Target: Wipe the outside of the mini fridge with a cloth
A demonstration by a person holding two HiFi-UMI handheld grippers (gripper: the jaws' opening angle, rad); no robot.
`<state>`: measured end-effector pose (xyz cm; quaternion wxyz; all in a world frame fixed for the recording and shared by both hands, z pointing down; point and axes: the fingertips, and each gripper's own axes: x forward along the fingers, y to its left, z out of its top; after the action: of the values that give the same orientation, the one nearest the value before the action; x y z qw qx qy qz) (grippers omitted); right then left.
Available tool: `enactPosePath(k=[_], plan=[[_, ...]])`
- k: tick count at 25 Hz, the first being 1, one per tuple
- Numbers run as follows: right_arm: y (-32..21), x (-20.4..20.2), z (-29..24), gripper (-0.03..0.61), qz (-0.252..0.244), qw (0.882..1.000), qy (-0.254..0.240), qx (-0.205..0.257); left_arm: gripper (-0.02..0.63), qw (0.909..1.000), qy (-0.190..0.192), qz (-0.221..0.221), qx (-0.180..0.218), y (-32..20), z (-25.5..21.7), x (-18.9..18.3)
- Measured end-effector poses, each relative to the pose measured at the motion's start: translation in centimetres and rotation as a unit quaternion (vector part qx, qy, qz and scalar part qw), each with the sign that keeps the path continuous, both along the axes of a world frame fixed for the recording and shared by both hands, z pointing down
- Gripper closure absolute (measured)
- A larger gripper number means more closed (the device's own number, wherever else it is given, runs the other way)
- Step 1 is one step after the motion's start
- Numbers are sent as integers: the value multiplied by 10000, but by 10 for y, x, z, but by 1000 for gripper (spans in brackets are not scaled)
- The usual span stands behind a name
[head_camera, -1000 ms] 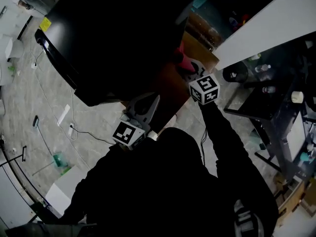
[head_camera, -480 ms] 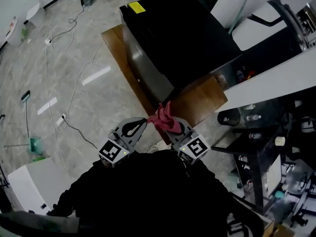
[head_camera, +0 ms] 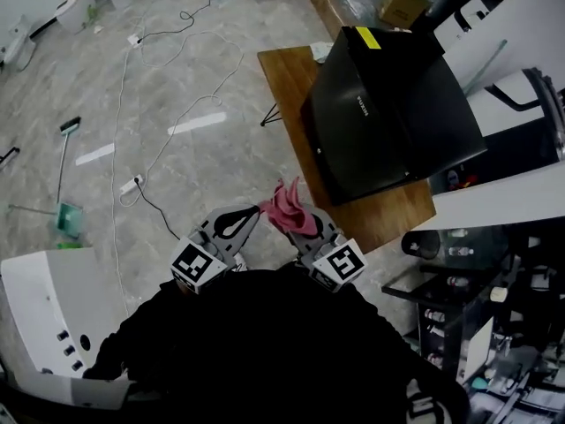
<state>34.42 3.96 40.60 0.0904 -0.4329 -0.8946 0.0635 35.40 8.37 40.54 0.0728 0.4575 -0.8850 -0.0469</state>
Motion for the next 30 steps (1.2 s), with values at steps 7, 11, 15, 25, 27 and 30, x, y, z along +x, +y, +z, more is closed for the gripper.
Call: enactPosePath(k=[7,11,15,25,27,30], plan=[[96,-18,-20,545,-749,9970,-206,-27,607,9972,-195,-720,21,87,-17,-20],[135,-48,-14,545,-1104,9936,-226,-29,607,9925,-71,-1206,173,126,-17,-51],[174,-96,-10,545,-1398,9895,-277,-253,607,9886,-75,-1505,42,164,-9,-97],[251,-264,-30,545,-1668,9831,-664,-370,607,9762,-339,-2142,-92,247,-30,-255],[256,-293,-30,545,-1673,9827,-674,-423,607,9747,-349,-2207,-92,253,-29,-283],[263,-339,-30,545,-1571,9842,-657,-477,607,9744,-353,-2217,-86,260,-28,-326]])
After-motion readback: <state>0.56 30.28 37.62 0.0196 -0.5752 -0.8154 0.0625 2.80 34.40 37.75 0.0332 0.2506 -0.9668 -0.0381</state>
